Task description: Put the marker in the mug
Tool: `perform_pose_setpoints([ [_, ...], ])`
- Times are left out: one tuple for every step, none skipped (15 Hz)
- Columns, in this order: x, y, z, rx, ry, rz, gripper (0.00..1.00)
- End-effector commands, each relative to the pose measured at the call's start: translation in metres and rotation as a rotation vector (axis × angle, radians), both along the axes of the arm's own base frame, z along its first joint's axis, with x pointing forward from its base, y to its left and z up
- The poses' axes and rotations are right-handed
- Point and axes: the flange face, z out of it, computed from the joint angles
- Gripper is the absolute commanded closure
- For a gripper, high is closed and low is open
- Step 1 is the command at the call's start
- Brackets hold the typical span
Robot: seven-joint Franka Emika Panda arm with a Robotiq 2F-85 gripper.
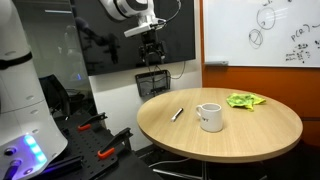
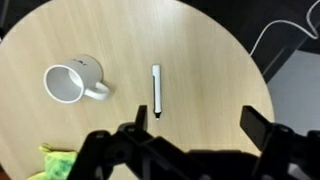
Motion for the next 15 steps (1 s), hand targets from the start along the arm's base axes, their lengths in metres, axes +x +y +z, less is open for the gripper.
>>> perform_pose_setpoints([
  [0.038, 0.004, -0.030, -0.013, 0.038, 0.062, 0.00],
  [0.045, 0.006, -0.036, -0.008, 0.050, 0.062, 0.00],
  [0.050, 0.006, -0.041, 0.001, 0.066, 0.060, 0.00],
  [0.041, 0.004, -0.041, -0.004, 0.047, 0.038, 0.00],
  [0.047, 0.005, -0.045, -0.003, 0.050, 0.041, 0.00],
  [0.050, 0.005, -0.047, -0.002, 0.051, 0.044, 0.00],
  [0.051, 0.005, -0.046, -0.002, 0.050, 0.046, 0.00],
  [0.051, 0.005, -0.046, -0.002, 0.050, 0.047, 0.00],
  [0.051, 0.005, -0.045, -0.002, 0.050, 0.047, 0.00],
  [0.054, 0.003, -0.052, -0.008, 0.061, 0.074, 0.00],
  [0.057, 0.003, -0.058, 0.003, 0.060, 0.094, 0.00],
  [0.062, 0.003, -0.067, 0.025, 0.069, 0.123, 0.00],
  [0.066, 0.000, -0.077, 0.024, 0.077, 0.127, 0.00],
  [0.072, -0.002, -0.089, 0.031, 0.076, 0.153, 0.00],
  [0.077, -0.004, -0.101, 0.052, 0.091, 0.171, 0.00],
])
